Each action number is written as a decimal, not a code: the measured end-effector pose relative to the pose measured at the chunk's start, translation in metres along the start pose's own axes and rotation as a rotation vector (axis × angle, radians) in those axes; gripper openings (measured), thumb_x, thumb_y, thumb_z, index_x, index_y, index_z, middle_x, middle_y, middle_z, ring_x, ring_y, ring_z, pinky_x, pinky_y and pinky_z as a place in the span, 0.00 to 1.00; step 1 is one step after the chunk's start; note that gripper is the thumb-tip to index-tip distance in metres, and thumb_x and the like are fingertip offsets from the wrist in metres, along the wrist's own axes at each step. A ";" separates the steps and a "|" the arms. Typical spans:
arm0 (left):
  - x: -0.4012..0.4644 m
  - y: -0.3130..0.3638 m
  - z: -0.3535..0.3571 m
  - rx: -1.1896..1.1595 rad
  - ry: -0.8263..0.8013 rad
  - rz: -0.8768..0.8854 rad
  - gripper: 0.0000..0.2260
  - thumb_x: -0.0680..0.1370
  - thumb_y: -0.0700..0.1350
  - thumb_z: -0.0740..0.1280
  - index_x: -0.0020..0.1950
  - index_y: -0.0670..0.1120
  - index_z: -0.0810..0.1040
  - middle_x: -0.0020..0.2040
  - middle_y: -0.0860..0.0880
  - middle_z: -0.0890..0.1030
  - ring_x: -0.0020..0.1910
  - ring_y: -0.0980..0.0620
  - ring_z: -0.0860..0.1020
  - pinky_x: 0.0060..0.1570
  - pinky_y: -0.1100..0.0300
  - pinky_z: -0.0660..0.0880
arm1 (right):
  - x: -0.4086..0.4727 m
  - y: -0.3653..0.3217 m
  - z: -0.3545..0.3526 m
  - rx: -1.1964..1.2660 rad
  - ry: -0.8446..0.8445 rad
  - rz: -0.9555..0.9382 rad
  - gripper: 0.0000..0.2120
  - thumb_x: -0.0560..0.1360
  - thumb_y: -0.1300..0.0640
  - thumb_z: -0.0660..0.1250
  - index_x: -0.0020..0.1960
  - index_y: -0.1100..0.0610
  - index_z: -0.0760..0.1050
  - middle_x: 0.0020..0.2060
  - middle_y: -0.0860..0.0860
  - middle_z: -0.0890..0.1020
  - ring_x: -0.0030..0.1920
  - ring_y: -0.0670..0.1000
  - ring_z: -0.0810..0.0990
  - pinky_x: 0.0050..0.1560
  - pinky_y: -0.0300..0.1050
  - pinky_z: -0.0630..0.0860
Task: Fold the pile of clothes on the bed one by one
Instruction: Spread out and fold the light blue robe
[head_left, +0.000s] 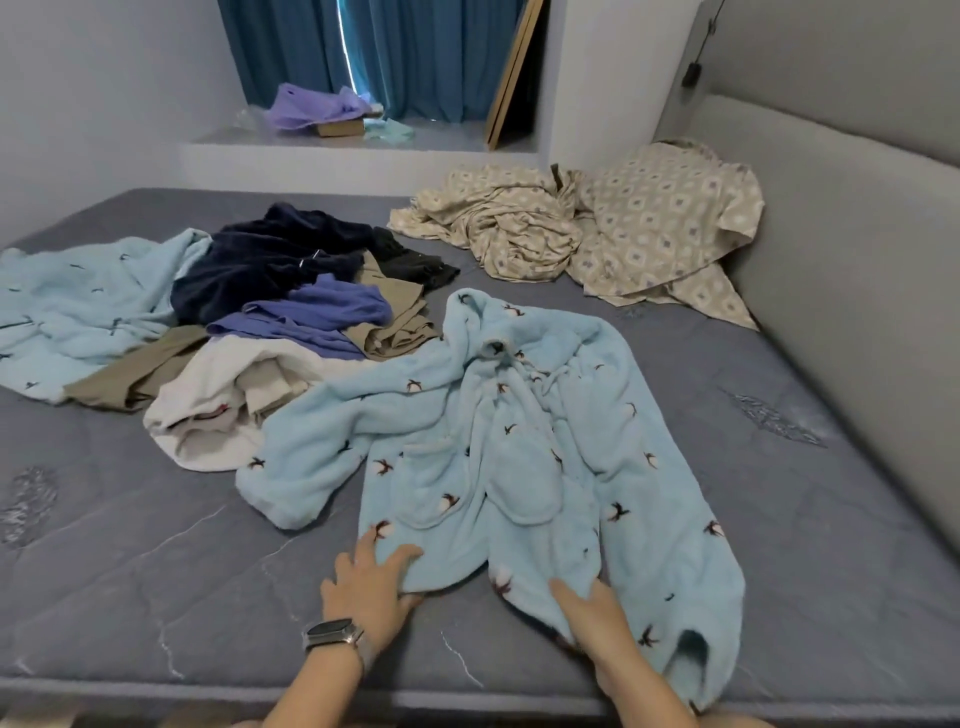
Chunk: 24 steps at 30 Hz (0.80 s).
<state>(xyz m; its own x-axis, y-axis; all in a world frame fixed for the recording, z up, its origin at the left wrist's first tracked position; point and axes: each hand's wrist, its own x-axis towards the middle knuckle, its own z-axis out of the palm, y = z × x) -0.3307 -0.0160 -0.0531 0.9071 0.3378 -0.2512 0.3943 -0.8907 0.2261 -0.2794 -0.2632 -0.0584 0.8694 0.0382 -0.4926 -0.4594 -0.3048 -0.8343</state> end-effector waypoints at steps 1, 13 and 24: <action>0.000 -0.006 -0.002 -0.124 0.056 0.019 0.15 0.77 0.48 0.65 0.63 0.62 0.72 0.72 0.44 0.63 0.63 0.44 0.69 0.58 0.55 0.70 | -0.001 -0.001 -0.004 -0.045 0.042 -0.009 0.18 0.78 0.57 0.64 0.67 0.60 0.73 0.57 0.54 0.80 0.58 0.56 0.78 0.62 0.51 0.74; -0.012 -0.129 -0.020 -0.124 0.332 -0.100 0.23 0.63 0.26 0.64 0.51 0.46 0.83 0.54 0.44 0.83 0.46 0.36 0.78 0.47 0.49 0.76 | -0.008 0.008 -0.147 -0.705 0.243 -0.005 0.24 0.78 0.58 0.59 0.74 0.55 0.62 0.72 0.55 0.68 0.70 0.57 0.68 0.67 0.46 0.63; -0.026 -0.042 -0.008 -0.154 0.310 0.432 0.21 0.62 0.51 0.71 0.54 0.55 0.76 0.55 0.54 0.76 0.56 0.54 0.71 0.47 0.54 0.76 | -0.023 -0.009 -0.113 -0.829 0.401 -0.149 0.39 0.69 0.37 0.67 0.75 0.43 0.55 0.66 0.50 0.69 0.65 0.54 0.68 0.59 0.49 0.69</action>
<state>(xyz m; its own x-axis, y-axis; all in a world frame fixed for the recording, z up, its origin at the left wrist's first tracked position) -0.3691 0.0148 -0.0489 0.9829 0.0460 0.1785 -0.0272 -0.9215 0.3875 -0.2749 -0.3687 -0.0114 0.9778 -0.1529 -0.1434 -0.1957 -0.9110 -0.3629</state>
